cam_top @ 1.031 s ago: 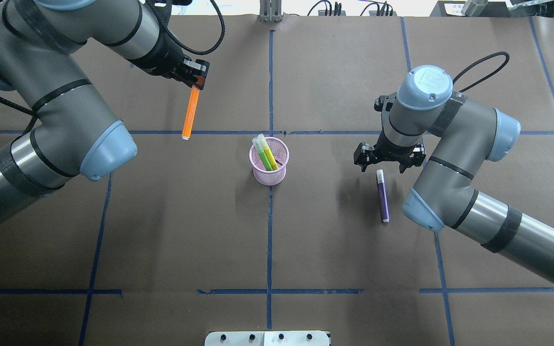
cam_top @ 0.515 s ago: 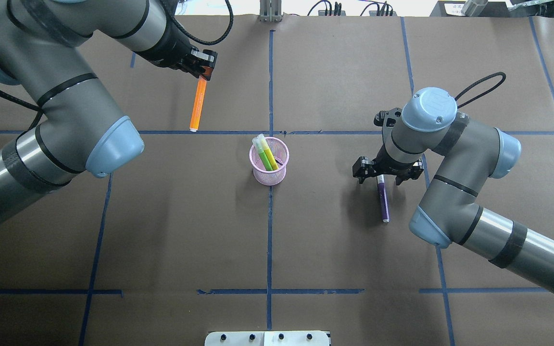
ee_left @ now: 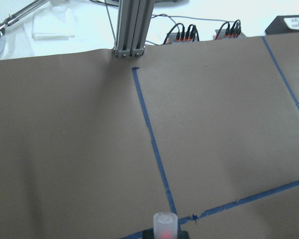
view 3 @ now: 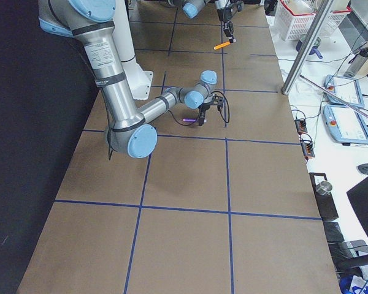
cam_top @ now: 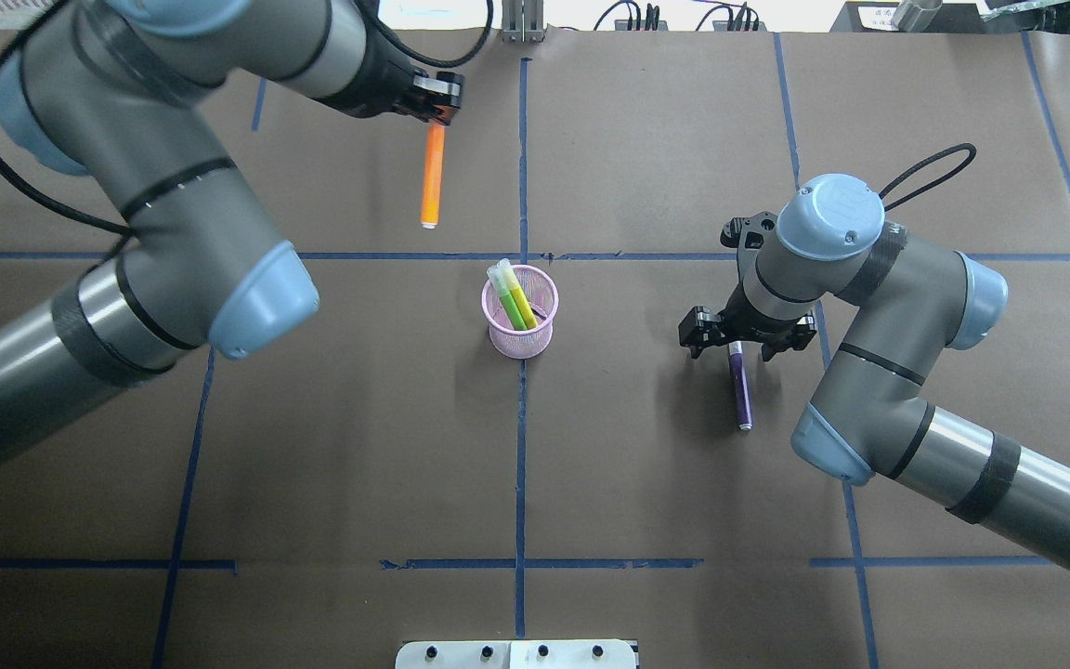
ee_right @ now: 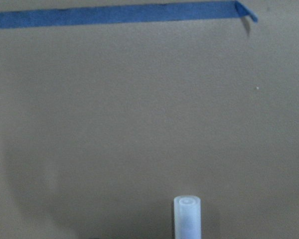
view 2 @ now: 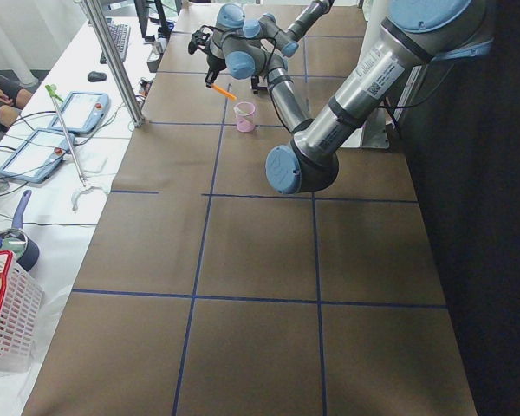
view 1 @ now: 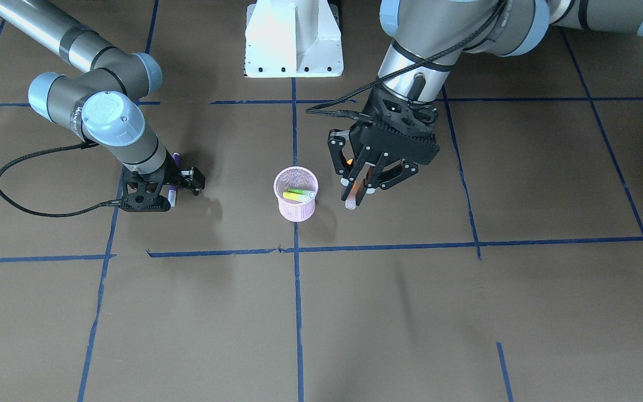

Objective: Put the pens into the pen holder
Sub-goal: 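Carry the orange marker over the cup with the left gripper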

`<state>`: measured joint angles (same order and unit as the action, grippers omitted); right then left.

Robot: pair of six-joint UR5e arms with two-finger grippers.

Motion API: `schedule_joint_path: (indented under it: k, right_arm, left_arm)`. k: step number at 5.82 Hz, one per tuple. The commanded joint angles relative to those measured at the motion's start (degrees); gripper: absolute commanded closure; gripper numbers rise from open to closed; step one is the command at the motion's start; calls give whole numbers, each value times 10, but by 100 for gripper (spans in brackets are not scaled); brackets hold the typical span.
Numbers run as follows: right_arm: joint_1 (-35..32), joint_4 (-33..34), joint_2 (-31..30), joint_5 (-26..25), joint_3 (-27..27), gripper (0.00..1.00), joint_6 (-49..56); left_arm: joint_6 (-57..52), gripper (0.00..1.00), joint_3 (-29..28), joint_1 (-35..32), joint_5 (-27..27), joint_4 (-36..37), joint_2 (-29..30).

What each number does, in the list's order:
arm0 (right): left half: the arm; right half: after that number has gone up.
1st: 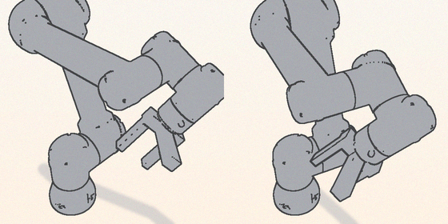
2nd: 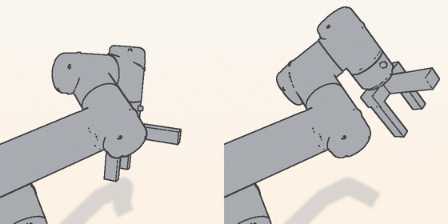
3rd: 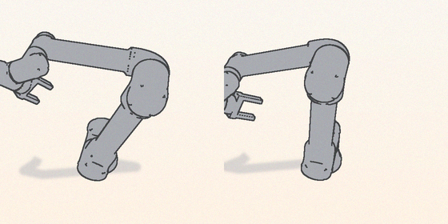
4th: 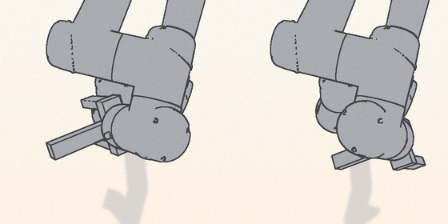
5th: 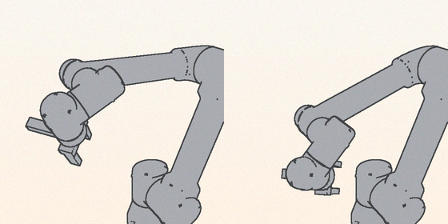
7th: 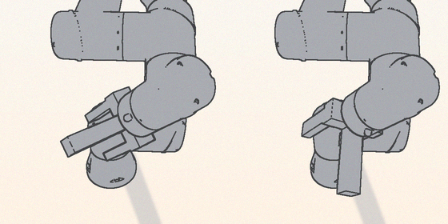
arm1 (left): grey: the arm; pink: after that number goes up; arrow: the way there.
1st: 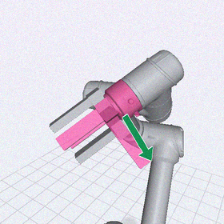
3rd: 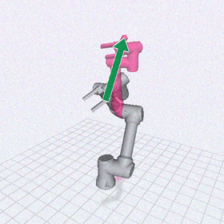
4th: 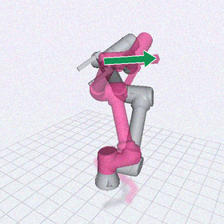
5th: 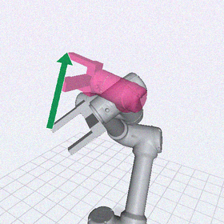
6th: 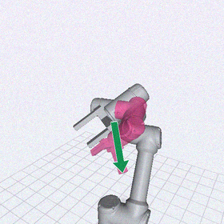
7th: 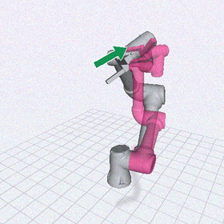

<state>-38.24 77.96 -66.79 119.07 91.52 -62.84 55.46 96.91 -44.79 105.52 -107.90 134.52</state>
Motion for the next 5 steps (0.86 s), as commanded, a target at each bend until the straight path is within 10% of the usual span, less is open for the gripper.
schedule_joint_path:
  k: [1, 5]
  right_arm:
    - [-2, 0, 1, -1, 5, 0, 0]
    - [-8, 0, 3, -1, 4, 0, 1]
  left_arm:
    - [43, 100, -34, 51, -92, -124, -2]
    - [56, 100, -91, 110, -160, -244, -23]
